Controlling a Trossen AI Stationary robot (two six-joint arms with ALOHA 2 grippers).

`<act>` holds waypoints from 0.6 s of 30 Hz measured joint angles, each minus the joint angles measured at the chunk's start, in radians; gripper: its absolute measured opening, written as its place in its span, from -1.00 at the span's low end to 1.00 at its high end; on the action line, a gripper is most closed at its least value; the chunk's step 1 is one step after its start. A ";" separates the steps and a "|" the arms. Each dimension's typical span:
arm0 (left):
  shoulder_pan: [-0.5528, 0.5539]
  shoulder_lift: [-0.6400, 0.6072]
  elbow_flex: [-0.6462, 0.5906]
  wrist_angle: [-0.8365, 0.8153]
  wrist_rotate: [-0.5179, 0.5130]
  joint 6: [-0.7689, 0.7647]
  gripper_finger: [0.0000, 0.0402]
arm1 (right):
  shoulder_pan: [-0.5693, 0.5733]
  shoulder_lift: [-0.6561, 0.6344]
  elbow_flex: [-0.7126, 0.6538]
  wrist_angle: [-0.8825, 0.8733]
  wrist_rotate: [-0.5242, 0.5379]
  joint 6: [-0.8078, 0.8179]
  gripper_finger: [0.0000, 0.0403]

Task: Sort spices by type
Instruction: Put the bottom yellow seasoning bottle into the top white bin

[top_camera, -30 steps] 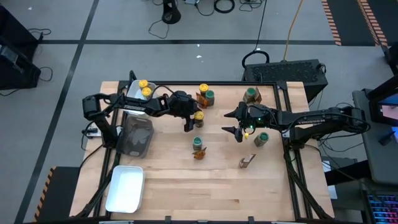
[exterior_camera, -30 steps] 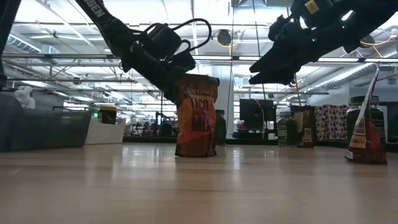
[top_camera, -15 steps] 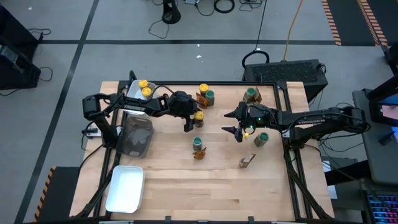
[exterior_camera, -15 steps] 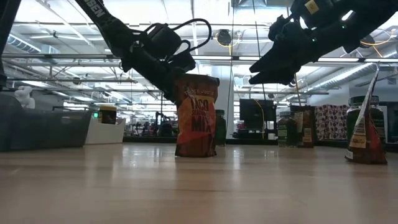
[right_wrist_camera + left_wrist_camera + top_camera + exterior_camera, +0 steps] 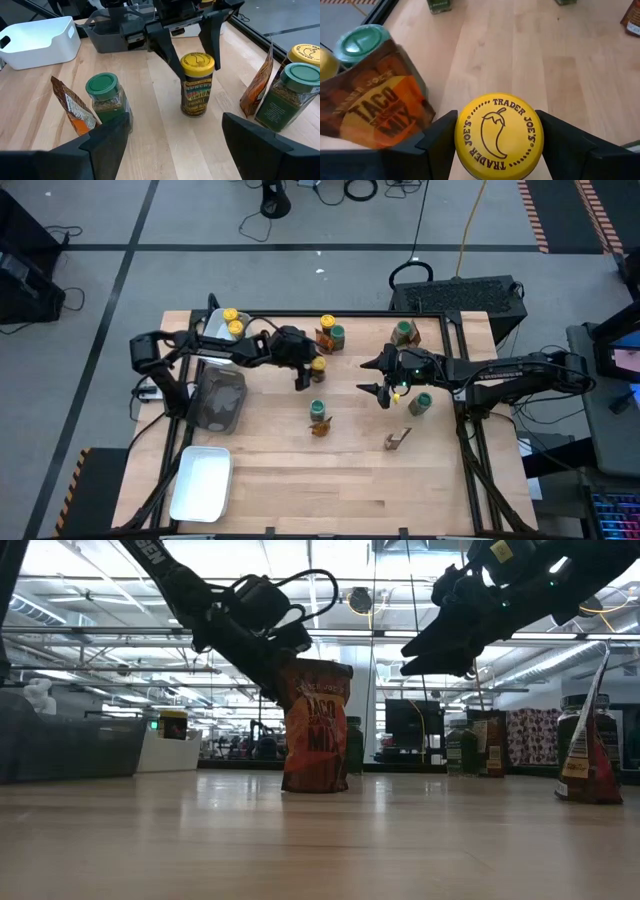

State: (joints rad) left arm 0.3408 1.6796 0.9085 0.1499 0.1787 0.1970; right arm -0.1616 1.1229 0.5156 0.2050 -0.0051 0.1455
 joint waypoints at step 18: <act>0.067 -0.586 0.003 -0.571 -0.351 -0.041 0.24 | 0.000 0.000 0.000 -0.009 0.000 -0.008 0.49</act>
State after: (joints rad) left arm 0.4074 1.0933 0.9115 -0.4209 -0.1724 0.1560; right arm -0.1616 1.1229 0.5156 0.1963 -0.0051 0.1379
